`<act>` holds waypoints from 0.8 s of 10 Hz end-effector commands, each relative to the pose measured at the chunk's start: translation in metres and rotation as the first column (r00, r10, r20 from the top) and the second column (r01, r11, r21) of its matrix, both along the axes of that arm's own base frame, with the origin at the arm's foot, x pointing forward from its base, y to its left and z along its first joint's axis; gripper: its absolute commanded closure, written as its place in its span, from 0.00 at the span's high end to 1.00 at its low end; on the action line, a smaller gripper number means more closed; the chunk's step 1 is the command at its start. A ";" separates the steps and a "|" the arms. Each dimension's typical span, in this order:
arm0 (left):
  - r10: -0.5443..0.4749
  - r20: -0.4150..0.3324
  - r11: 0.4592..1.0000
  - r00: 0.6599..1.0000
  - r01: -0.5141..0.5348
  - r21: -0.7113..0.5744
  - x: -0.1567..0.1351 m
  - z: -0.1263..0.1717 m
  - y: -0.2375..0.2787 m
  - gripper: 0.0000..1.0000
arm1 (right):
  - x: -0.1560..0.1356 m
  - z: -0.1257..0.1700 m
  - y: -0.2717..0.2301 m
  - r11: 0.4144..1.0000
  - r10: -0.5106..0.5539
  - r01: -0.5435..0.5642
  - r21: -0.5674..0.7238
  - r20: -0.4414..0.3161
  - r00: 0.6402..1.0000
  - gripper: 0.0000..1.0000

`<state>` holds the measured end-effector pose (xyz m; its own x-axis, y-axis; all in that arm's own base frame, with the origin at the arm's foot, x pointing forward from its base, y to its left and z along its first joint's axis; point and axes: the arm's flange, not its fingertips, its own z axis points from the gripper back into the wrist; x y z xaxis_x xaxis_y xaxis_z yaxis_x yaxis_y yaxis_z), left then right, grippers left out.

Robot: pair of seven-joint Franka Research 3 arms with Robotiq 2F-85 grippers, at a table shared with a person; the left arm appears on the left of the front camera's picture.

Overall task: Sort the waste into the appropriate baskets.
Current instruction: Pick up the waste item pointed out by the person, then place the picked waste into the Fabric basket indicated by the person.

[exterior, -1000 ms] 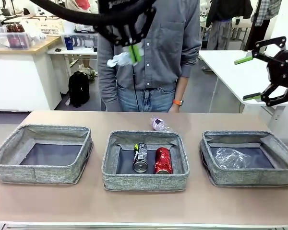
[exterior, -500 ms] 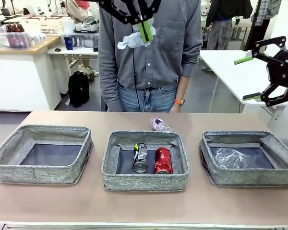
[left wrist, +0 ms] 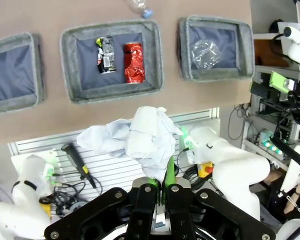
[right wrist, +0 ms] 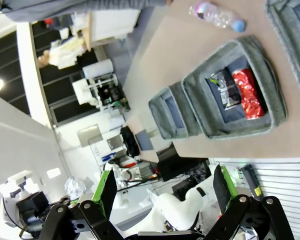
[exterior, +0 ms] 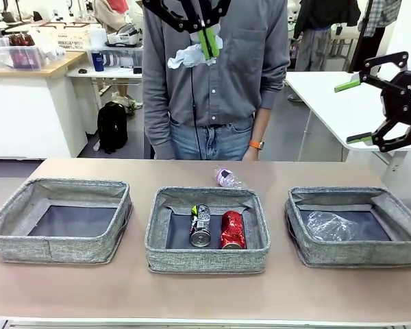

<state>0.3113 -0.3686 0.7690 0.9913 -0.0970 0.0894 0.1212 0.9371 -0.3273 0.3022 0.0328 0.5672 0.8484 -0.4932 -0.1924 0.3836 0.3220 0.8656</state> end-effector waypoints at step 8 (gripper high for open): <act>-0.011 0.011 1.000 1.000 0.011 -0.012 -0.003 -0.003 0.003 0.00 | 0.000 0.001 0.000 1.000 0.001 -0.001 0.011 0.002 1.000 1.00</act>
<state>0.3109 -0.3690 0.7690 0.9911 -0.0980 0.0897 0.1223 0.9369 -0.3276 0.3022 0.0328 0.5672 0.8484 -0.4932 -0.1925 0.3836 0.3220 0.8655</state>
